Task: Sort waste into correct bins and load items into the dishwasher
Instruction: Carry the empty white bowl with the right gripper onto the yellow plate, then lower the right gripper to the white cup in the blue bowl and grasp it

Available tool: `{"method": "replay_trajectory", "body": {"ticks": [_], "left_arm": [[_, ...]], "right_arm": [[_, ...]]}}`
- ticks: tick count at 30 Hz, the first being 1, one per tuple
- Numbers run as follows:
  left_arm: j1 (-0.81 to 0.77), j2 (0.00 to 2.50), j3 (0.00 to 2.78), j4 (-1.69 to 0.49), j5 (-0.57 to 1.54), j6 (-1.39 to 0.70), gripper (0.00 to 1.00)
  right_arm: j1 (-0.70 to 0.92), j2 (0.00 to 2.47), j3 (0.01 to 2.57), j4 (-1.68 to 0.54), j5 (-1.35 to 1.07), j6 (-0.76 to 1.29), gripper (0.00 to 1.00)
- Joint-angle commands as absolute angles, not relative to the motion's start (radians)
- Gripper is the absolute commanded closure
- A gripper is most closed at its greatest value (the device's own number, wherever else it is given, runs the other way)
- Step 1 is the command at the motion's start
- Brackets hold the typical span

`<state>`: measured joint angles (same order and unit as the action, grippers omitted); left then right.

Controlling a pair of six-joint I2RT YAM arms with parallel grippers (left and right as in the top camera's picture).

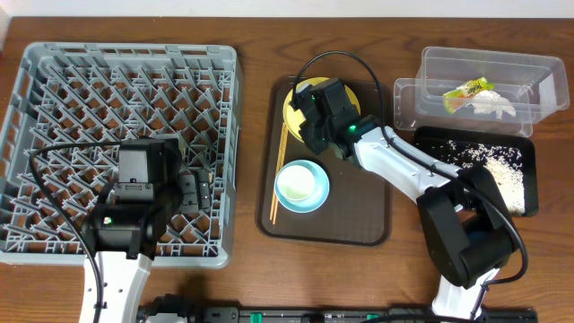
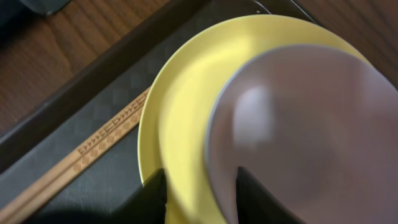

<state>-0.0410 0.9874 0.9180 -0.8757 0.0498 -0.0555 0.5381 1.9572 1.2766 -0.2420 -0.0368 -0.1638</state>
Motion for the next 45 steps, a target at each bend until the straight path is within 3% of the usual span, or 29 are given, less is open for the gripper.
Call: {"method": "replay_trajectory", "body": {"ticks": [1, 4, 15, 25, 45], "left_arm": [[-0.041, 0.986, 0.940, -0.879, 0.052, -0.065, 0.11], [-0.041, 0.986, 0.940, -0.879, 0.052, -0.065, 0.11], [-0.041, 0.986, 0.940, -0.878, 0.052, -0.065, 0.11], [-0.041, 0.986, 0.940, -0.878, 0.052, -0.065, 0.11], [-0.041, 0.986, 0.940, -0.889, 0.052, -0.065, 0.11]], "right_arm": [[0.544, 1.958, 1.298, -0.242, -0.027, -0.127, 0.41], [0.543, 1.932, 1.298, -0.249, -0.027, -0.077, 0.32], [0.543, 1.681, 1.298, -0.495, -0.080, -0.006, 0.29], [0.544, 1.631, 1.298, -0.704, -0.201, 0.113, 0.37], [0.544, 1.619, 1.298, -0.802, -0.261, 0.186, 0.31]]}}
